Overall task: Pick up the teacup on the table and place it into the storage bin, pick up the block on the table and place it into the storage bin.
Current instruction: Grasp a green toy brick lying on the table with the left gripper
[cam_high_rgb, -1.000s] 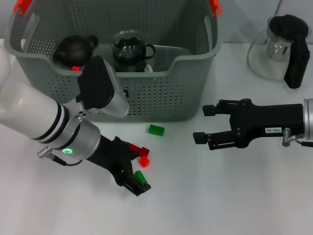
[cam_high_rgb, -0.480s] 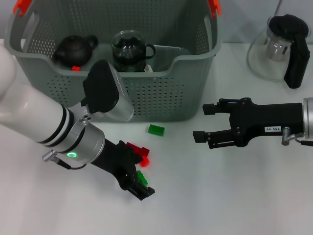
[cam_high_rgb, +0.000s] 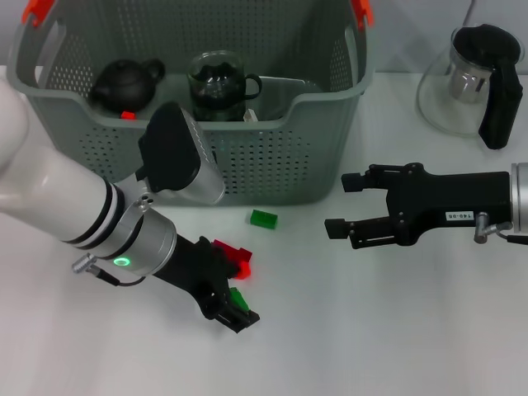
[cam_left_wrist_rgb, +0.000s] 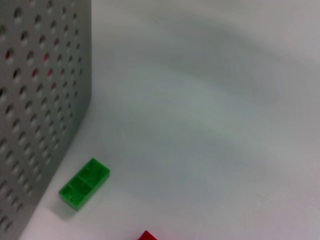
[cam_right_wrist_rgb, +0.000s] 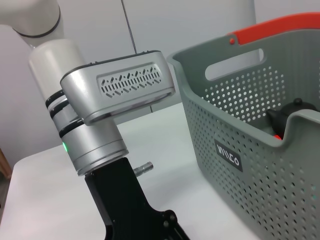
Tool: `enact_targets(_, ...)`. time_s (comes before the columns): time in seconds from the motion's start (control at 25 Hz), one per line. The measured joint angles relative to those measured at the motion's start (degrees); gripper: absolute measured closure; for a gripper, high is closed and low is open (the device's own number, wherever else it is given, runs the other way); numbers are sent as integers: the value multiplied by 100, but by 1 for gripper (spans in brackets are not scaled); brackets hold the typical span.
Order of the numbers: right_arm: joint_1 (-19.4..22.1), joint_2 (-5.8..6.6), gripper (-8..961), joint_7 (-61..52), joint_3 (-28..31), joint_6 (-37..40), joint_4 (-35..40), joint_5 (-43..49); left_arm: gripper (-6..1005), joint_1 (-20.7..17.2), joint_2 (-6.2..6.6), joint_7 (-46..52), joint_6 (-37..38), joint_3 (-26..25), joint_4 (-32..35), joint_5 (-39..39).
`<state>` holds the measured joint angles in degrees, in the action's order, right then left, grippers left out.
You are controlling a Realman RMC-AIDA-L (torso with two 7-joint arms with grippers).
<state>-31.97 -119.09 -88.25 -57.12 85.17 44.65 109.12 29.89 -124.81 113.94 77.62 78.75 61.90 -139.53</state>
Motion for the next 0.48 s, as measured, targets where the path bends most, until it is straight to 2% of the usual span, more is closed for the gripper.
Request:
enact_targets(0.08,-2,0,39,1,0,0,0,-2,72,0,0,-14,38,0,-10,1)
enact_targets(0.32,-2,0,39,1,0,0,0,-5,274,-1,0,-45,171,0,-1,5)
enact_targets(0.48,-6,0,39,1,0,0,0,-5,332,-1,0,-50,136,0,-9,5)
